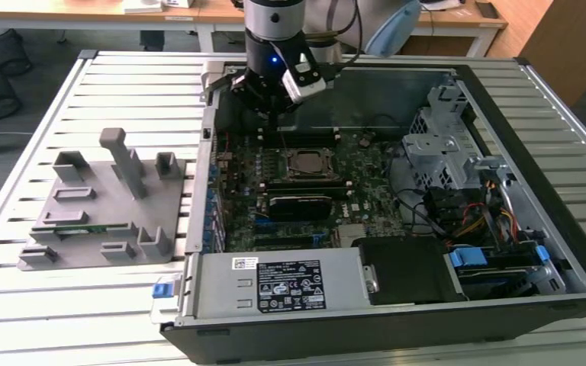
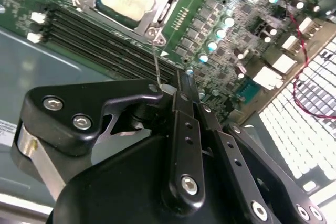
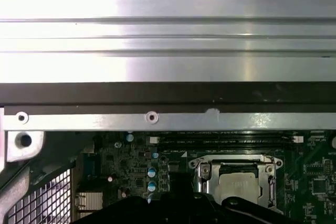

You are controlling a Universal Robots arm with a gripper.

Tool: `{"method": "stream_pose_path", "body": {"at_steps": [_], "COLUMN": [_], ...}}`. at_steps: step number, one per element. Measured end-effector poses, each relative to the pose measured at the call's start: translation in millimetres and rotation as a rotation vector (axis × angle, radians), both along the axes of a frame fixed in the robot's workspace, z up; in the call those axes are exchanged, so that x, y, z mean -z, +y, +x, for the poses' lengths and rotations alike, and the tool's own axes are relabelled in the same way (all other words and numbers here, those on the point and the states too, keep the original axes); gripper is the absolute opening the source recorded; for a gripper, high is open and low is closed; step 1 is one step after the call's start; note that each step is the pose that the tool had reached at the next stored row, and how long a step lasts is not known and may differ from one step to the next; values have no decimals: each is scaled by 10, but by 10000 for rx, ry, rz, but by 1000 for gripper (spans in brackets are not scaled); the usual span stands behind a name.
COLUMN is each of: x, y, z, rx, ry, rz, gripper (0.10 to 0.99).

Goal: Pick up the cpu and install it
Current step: 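Install the first cpu locking lever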

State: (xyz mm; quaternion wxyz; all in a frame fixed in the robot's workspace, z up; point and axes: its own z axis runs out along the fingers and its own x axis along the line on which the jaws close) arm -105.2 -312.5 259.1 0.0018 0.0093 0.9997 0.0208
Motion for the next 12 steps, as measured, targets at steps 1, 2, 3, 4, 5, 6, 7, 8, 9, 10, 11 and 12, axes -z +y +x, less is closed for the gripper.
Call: {"method": "stream_pose_path", "body": {"at_steps": [1, 2, 3, 4, 5, 6, 7, 8, 9, 10, 11, 12], "x": [1, 1, 1, 1, 1, 2, 3, 4, 5, 8, 10, 12], "y": [2, 2, 3, 3, 4, 4, 5, 5, 5, 5, 5, 5], "z": [0, 4, 12, 24, 41, 62, 85, 112, 143, 176, 210, 241], "rx": [-13, -19, -23, -25, -28, -33, -38, -45, -51, -60, -72, -84], "ry": [-48, -65, -68, -69, -68, -69, -69, -69, -69, -69, -69, -69], "rz": [2, 2, 3, 2, 1, 2, 2, 2, 2, 2, 2, 2], "gripper": [106, 106, 106, 106, 106, 106, 106, 106, 106, 106, 106, 106]}}
